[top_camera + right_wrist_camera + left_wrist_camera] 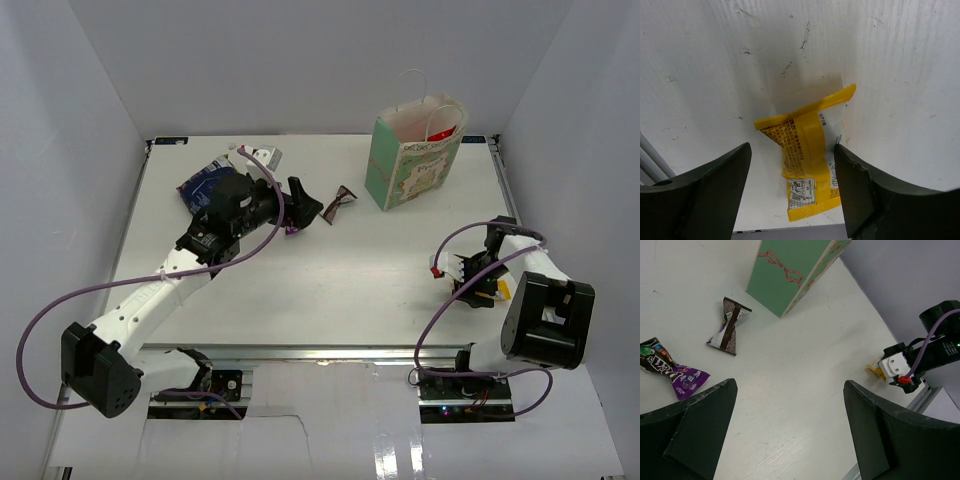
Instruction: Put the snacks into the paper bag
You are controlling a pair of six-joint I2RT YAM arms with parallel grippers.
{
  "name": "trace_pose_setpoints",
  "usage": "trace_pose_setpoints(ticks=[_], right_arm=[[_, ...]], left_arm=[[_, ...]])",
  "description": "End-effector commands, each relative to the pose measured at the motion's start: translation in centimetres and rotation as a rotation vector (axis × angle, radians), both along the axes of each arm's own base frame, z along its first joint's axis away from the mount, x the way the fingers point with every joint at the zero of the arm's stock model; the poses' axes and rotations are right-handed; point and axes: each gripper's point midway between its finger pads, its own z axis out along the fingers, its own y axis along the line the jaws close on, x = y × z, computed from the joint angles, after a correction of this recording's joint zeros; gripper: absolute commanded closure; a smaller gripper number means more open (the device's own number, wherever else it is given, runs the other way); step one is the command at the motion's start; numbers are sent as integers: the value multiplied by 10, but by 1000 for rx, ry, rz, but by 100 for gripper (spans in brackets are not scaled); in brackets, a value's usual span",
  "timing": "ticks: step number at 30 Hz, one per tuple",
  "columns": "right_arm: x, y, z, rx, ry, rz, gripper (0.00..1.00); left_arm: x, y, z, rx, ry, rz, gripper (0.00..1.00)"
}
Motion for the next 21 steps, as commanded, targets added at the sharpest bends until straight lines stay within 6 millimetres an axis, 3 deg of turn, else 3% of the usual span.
trace_pose_setpoints(ticks=[1,8,9,11,12,14,19,21], right_arm=[[1,0,-5,11,13,7,29],[18,11,0,102,26,-137,55],[22,15,3,124,17,-151,60],[27,20,16,165,25,-209,64],[30,28,22,212,24,-222,68],[44,36,46,273,-6,-254,70],[69,81,120,560,-80,-269,73],[85,97,163,672,-141,-250,74]], left_arm=[[-3,8,21,-28,-2,37,2],[-21,15,5,-30,-57,3,2],[-27,16,-9,-38,-22,4,2],[-35,20,-7,-82,-25,9,2],[-40,22,-19,-107,17,21,2],[-49,26,-16,-153,27,35,2],[-58,27,-15,-225,68,43,2],[-65,29,-24,-211,114,39,2]])
